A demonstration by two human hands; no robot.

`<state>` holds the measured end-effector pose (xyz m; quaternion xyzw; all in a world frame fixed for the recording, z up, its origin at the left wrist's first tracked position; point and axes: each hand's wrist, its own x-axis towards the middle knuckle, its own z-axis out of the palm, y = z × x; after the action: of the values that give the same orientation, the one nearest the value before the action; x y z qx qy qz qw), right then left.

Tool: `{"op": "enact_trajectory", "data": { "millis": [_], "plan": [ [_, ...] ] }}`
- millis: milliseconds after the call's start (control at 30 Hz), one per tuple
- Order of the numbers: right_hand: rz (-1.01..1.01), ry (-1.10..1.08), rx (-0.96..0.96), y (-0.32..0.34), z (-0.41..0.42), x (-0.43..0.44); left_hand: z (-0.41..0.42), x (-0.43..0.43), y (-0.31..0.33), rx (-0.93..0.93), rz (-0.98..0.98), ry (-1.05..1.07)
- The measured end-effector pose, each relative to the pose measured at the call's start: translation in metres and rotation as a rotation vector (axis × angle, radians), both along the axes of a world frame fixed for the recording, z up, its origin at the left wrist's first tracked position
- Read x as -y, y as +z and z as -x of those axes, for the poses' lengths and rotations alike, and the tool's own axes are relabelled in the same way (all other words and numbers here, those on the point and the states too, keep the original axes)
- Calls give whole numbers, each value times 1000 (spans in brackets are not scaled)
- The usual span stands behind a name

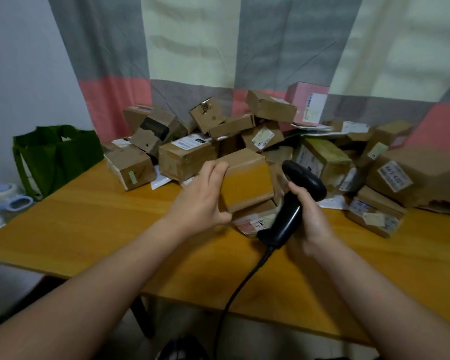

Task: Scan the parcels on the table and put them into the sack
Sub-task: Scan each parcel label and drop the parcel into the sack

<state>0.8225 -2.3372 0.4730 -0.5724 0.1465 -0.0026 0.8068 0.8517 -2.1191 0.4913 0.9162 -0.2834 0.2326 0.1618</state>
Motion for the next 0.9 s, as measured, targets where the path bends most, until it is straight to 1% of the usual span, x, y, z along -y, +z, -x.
{"op": "enact_trajectory", "data": {
  "millis": [67, 133, 233, 300, 367, 433, 533, 600, 633, 700, 733, 767, 833, 867, 900],
  "plan": [
    [138, -32, 4, 7, 18, 15, 21, 7, -15, 40, 22, -67],
    [247, -64, 72, 12, 32, 24, 38, 10, -28, 63, 40, -115],
    [389, -58, 193, 19, 48, 25, 51, 8, -43, 41, 136, -97],
    [533, -18, 268, 23, 56, 18, 54, 4, -48, -87, 326, 1],
    [651, 41, 336, 24, 62, 8, 54, -2, -48, -281, 612, 116],
    [745, 72, 399, 19, 64, -2, 51, -10, -46, -402, 822, 188],
    [908, 123, 413, 9, 60, -13, 45, -24, -40, -465, 990, 205],
    [1027, 176, 411, 3, 58, -15, 42, -32, -37, -505, 1027, 191],
    [1082, 183, 416, 0, 57, -15, 40, -35, -35, -517, 1006, 187],
    [1112, 137, 428, -3, 56, -13, 38, -38, -36, -513, 934, 163],
    [1093, 114, 422, -3, 55, -12, 38, -37, -37, -513, 937, 153],
    [1077, 103, 422, -3, 55, -11, 39, -36, -40, -527, 992, 140],
    [1060, 92, 442, -4, 56, -10, 42, -31, -44, -593, 1189, 99],
    [1032, 84, 444, -5, 58, -11, 44, -29, -47, -613, 1242, 90],
    [980, 78, 439, -6, 60, -13, 46, -28, -49, -617, 1221, 94]
  ]
}}
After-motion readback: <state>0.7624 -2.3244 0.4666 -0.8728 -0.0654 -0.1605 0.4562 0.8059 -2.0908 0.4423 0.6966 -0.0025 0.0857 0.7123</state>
